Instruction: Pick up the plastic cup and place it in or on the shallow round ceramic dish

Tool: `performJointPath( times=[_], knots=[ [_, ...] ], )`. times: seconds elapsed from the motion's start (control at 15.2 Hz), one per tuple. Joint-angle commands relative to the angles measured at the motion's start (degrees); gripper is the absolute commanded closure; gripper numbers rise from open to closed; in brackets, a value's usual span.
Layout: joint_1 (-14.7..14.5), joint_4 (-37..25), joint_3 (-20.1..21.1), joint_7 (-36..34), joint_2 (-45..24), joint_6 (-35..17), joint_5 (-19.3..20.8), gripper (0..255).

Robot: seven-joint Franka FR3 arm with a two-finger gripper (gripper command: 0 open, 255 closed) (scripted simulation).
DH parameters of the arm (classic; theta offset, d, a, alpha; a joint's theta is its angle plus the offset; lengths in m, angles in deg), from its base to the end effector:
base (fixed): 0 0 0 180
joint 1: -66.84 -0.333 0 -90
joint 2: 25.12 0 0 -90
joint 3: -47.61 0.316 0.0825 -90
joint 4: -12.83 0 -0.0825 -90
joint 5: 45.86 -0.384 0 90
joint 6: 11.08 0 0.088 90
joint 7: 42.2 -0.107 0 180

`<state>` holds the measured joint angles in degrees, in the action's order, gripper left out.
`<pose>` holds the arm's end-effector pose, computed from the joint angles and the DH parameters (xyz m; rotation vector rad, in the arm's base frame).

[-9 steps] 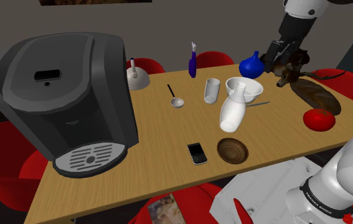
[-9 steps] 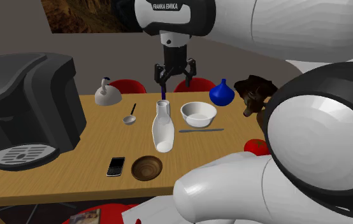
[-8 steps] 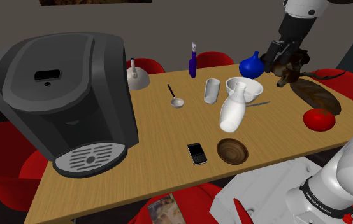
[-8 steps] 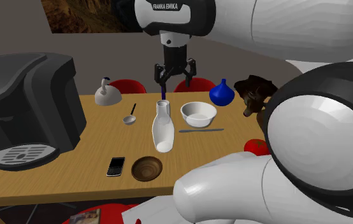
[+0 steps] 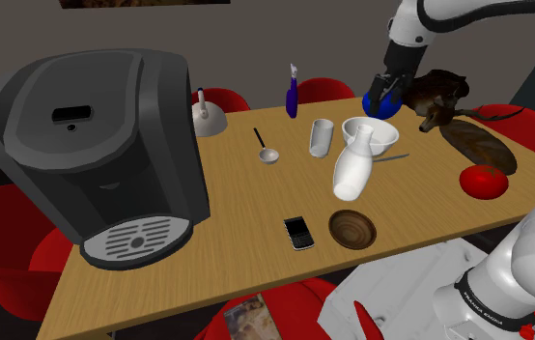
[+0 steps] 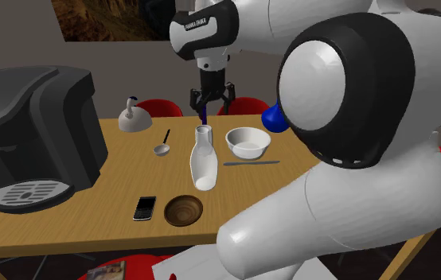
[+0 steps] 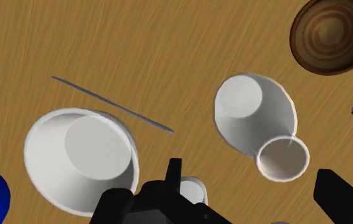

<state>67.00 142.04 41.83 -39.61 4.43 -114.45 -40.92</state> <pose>0.4003 -0.0551 0.5632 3.1008 -0.0460 0.0937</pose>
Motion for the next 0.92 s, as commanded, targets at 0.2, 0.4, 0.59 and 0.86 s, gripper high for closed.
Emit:
performJointPath(
  times=[0.2,0.4,0.59,0.86],
  knots=[
    [-0.77,-3.8,-2.08,3.83,-10.59,-6.0,-1.24,0],
    [-1.17,-7.14,-2.99,6.2,-17.22,-8.71,-2.52,0],
    [-1.41,-11.15,-3.62,8.65,-23.98,-10.81,-4.11,0],
    [-1.35,-17.56,-3.93,11.9,-33.13,-12.6,-6.51,0]
  ],
)
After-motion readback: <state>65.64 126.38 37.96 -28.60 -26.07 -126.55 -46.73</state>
